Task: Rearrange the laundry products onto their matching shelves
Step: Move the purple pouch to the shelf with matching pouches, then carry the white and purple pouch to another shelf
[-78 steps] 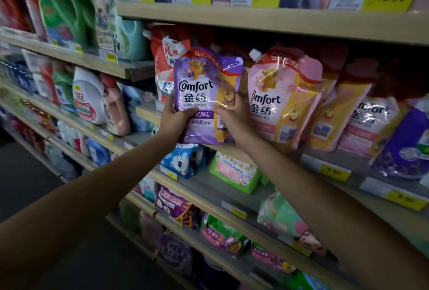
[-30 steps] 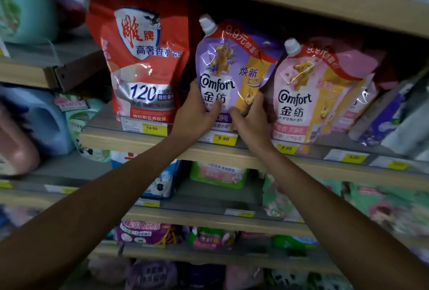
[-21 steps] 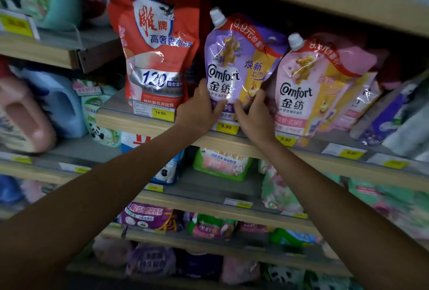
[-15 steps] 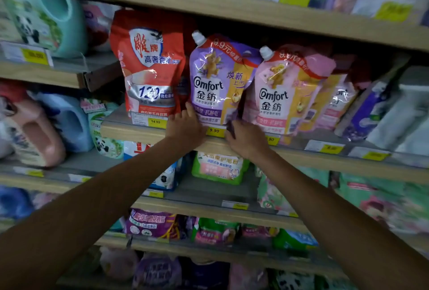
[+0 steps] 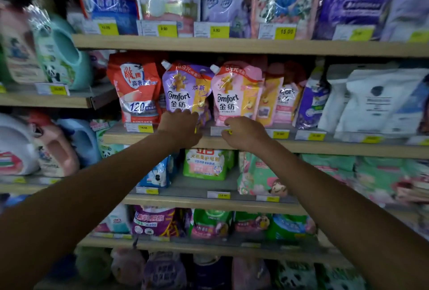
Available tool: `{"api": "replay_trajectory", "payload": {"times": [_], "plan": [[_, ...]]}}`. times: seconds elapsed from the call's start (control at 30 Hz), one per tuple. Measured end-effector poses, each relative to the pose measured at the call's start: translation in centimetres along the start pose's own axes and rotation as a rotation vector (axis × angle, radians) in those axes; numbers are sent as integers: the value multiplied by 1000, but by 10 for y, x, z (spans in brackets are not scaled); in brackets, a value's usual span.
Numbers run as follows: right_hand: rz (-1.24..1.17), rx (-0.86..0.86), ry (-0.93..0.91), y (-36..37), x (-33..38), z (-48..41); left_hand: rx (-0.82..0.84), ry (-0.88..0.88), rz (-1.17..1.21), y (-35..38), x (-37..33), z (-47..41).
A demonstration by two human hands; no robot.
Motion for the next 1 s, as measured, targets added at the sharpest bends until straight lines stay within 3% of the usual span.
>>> {"api": "replay_trajectory", "payload": {"times": [0.4,0.63,1.0], "plan": [[13,-136,-98,-90,45,76,-39,-32,-74,-77,-5,79],[100,-163,-60,-112,78,100,-113,-28,-38,-105,21,117],[111,-185,-57,-120,215,133,-117,-1,-48,-104,117,215]]}}
Point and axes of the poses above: each hand's wrist, its own z-axis away from the middle knuckle, its own y-axis out of the palm, x = y × z, the point moved 10 cm from there along -z, towards the middle knuckle, and after that the axes turned 8 degrees about y, right-handed, at the moved point
